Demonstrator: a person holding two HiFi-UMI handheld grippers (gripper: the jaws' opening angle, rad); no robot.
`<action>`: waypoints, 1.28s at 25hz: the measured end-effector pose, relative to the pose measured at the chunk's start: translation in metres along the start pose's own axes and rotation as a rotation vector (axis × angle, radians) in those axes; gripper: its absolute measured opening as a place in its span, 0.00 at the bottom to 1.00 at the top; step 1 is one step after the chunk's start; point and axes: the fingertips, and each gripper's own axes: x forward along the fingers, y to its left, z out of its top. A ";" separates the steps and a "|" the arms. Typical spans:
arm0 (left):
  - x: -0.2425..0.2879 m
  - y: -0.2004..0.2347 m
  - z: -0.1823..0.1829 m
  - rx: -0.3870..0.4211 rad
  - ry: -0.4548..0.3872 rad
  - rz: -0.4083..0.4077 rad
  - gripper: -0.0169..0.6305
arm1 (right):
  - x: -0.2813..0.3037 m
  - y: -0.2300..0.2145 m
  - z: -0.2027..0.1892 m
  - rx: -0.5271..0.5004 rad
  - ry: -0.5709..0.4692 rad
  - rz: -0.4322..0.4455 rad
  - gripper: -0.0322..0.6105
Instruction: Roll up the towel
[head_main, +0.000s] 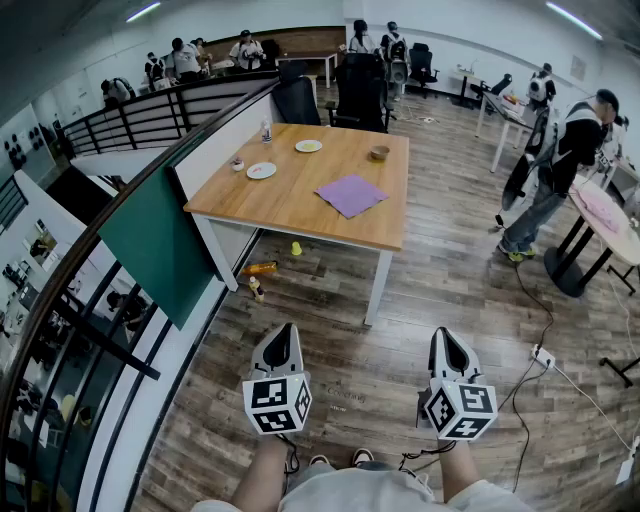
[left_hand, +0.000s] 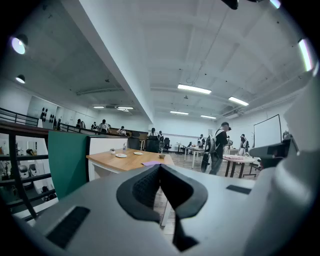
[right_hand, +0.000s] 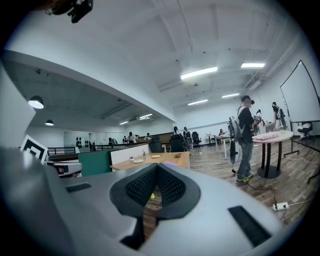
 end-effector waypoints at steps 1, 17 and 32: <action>0.000 0.001 -0.001 -0.002 0.000 0.003 0.03 | 0.001 0.000 -0.001 0.000 0.001 0.002 0.05; 0.002 -0.001 0.000 -0.014 0.013 0.002 0.03 | 0.012 0.010 -0.005 0.024 0.029 0.056 0.05; 0.004 -0.013 -0.003 -0.015 0.027 -0.038 0.32 | 0.009 0.002 -0.002 0.005 0.030 0.049 0.33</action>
